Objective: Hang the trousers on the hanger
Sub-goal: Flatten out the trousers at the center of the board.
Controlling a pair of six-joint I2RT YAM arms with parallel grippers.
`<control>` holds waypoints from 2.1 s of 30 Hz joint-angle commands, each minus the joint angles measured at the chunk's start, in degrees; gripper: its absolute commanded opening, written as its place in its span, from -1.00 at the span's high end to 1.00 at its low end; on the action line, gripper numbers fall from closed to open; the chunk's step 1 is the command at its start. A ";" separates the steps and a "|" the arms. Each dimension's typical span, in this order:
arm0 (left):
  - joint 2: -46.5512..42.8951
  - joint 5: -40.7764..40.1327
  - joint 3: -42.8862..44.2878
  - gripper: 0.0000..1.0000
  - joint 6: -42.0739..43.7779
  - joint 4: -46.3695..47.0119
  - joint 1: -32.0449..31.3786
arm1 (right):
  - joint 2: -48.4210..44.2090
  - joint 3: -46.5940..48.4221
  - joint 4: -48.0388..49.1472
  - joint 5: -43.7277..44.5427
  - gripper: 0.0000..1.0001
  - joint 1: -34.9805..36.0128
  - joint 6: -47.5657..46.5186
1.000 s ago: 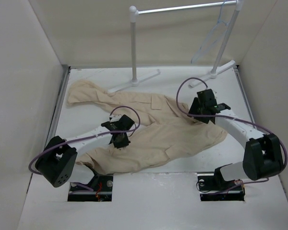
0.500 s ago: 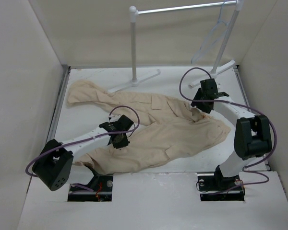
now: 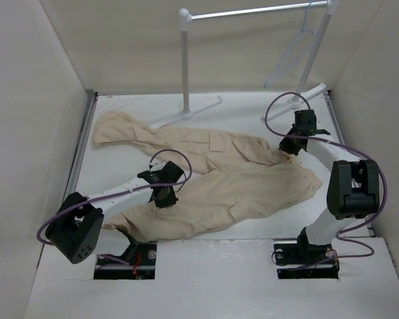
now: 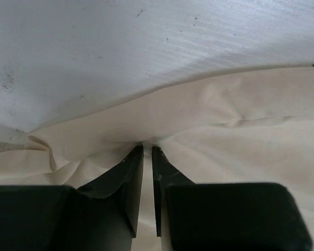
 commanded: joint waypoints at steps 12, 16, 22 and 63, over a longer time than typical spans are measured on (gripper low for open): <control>6.92 -6.74 9.47 0.67 3.72 -1.30 4.11 | 13.36 22.46 -0.52 13.64 0.83 -12.98 3.79; 2.53 -7.19 14.92 0.31 4.95 -4.11 8.40 | 13.90 24.57 -1.14 18.30 0.60 -14.56 5.46; -1.87 -4.83 20.90 0.03 6.01 -5.61 23.76 | 3.90 21.17 -0.53 18.31 -0.36 -13.52 6.52; -3.61 3.98 27.06 0.92 -10.44 3.20 54.83 | -17.31 -22.45 9.58 0.91 -0.11 24.98 7.66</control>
